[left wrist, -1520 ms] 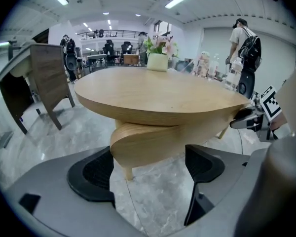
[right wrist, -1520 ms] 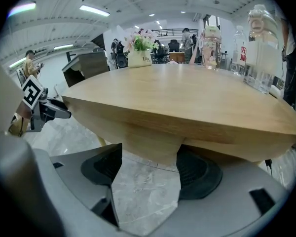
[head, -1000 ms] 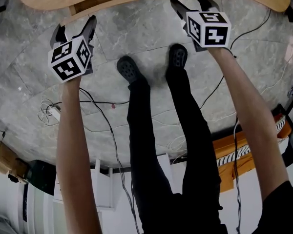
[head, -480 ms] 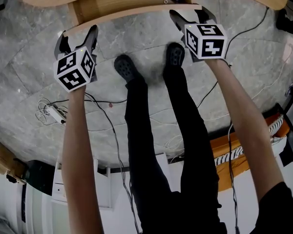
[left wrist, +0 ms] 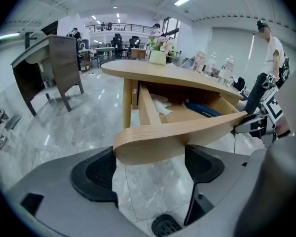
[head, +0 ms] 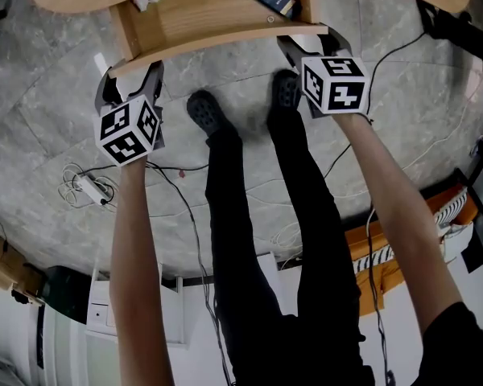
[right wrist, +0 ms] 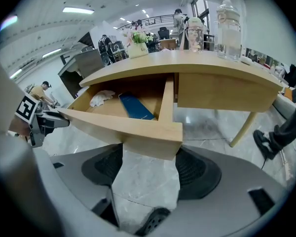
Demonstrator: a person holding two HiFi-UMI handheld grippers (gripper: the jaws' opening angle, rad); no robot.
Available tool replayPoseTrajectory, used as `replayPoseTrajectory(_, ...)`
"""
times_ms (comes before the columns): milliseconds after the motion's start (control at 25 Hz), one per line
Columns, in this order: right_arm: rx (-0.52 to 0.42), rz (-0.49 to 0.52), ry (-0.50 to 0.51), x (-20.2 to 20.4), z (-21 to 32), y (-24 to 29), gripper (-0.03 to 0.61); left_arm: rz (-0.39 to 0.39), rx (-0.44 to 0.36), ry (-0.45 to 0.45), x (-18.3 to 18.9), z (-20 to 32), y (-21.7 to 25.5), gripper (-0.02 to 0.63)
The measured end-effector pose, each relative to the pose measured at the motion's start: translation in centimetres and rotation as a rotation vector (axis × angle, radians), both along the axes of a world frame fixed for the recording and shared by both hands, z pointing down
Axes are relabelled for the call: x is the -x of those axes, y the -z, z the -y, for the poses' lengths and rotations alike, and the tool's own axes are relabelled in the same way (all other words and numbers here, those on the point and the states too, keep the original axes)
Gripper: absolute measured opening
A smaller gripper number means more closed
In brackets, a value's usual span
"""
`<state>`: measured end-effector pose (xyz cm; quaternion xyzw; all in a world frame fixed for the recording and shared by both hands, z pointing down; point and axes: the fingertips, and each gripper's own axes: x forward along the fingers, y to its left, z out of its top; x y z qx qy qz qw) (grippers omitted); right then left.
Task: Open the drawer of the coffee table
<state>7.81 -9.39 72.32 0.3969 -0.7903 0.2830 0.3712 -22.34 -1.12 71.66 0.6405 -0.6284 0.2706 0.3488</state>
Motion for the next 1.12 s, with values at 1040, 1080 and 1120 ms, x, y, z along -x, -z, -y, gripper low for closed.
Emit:
replayPoseTrajectory(1040, 0.03, -0.05, -0.007, -0.5, -0.3, -1.7, 0.29, 0.022, 0.067, 0.025, -0.1, -1.0, -2.2, 0.443)
replayPoseTrajectory(1080, 0.037, -0.054, -0.015, -0.6, -0.4, -1.9, 0.29, 0.03, 0.081, 0.035, 0.1, -1.3, -2.4, 0.443)
replayPoseTrajectory(1120, 0.045, -0.058, -0.02, -0.7, -0.6, -2.0, 0.29, 0.035, 0.094, 0.049, 0.2, -1.6, -2.6, 0.443)
